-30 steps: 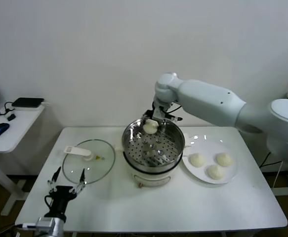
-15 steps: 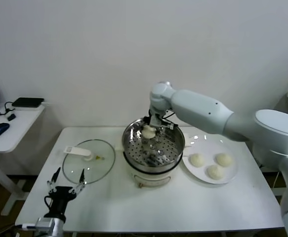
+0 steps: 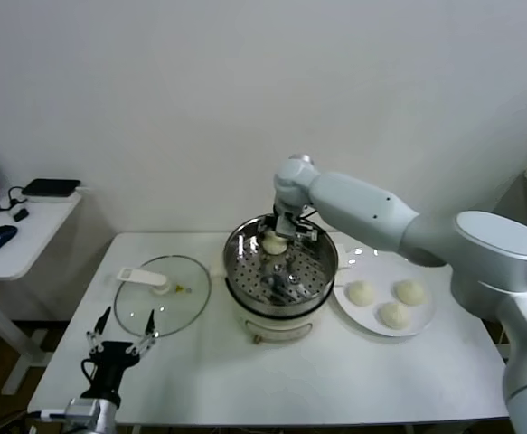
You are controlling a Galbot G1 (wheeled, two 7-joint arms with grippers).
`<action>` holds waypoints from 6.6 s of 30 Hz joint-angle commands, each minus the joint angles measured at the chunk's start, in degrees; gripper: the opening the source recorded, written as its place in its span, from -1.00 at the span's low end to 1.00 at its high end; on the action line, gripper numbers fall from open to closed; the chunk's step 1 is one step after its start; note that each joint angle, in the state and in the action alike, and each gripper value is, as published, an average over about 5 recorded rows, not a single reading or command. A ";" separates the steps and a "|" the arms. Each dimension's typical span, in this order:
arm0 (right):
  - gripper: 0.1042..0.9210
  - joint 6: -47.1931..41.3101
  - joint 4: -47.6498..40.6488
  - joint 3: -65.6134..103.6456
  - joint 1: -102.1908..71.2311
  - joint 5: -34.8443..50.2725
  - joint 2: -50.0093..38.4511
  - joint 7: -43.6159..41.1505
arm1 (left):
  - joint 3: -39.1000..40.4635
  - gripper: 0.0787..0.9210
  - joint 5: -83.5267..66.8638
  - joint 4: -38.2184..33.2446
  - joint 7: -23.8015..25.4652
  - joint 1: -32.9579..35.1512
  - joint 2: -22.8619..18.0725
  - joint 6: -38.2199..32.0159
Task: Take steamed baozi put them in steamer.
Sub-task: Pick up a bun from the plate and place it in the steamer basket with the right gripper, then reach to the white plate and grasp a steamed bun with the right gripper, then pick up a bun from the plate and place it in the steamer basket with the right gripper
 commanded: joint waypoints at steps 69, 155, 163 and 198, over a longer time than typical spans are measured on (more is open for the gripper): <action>0.76 -42.57 9.61 -14.90 -0.31 50.12 -30.90 -3.74 | 1.21 0.77 1.24 -4.36 -0.29 -1.04 0.69 -0.06; 0.34 -43.15 5.52 -26.26 29.88 79.79 -14.63 -6.17 | 1.57 0.77 3.23 -3.24 -2.21 -1.39 -0.62 2.33; 0.34 -45.17 2.77 -23.43 25.03 80.96 -2.85 -4.12 | 1.73 0.77 3.70 -5.24 -3.65 -1.76 -1.27 4.93; 0.34 -47.16 0.68 -20.95 9.13 73.84 2.29 -1.01 | 1.51 0.77 3.75 -5.77 -3.69 -1.67 -1.12 5.05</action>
